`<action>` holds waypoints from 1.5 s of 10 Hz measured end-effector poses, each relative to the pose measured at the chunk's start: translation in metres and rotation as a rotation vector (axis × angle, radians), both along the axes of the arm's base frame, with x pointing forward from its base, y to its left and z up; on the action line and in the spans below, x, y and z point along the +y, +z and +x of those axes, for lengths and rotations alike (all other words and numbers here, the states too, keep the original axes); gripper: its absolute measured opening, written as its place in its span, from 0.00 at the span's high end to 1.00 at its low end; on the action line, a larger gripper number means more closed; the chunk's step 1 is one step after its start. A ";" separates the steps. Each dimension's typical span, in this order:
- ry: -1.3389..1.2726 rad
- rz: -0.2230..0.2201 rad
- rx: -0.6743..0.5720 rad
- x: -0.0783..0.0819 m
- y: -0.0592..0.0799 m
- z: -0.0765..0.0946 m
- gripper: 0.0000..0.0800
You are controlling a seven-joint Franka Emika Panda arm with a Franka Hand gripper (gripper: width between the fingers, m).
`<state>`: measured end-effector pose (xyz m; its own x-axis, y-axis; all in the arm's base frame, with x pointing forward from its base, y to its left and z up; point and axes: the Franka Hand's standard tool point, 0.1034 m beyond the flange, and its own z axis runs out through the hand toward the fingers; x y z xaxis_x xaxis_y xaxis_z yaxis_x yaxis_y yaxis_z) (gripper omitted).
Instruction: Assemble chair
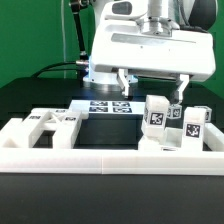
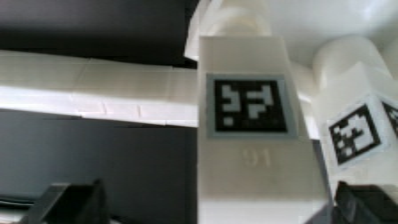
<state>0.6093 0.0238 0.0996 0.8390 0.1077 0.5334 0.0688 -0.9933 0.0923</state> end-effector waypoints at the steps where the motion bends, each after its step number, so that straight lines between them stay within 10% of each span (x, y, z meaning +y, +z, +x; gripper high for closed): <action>1: -0.002 -0.001 -0.001 -0.003 0.003 0.001 0.20; 7: -0.006 0.022 0.060 -0.004 0.016 0.004 0.19; 15: -0.003 0.114 0.610 0.008 0.000 0.005 0.19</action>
Offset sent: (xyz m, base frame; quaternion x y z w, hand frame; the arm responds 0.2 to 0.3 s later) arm 0.0079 -0.0048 0.0241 0.0102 -0.0277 -0.0064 0.9995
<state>0.6141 0.0316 0.0993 0.9965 0.0756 -0.0346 0.0731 -0.9949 -0.0696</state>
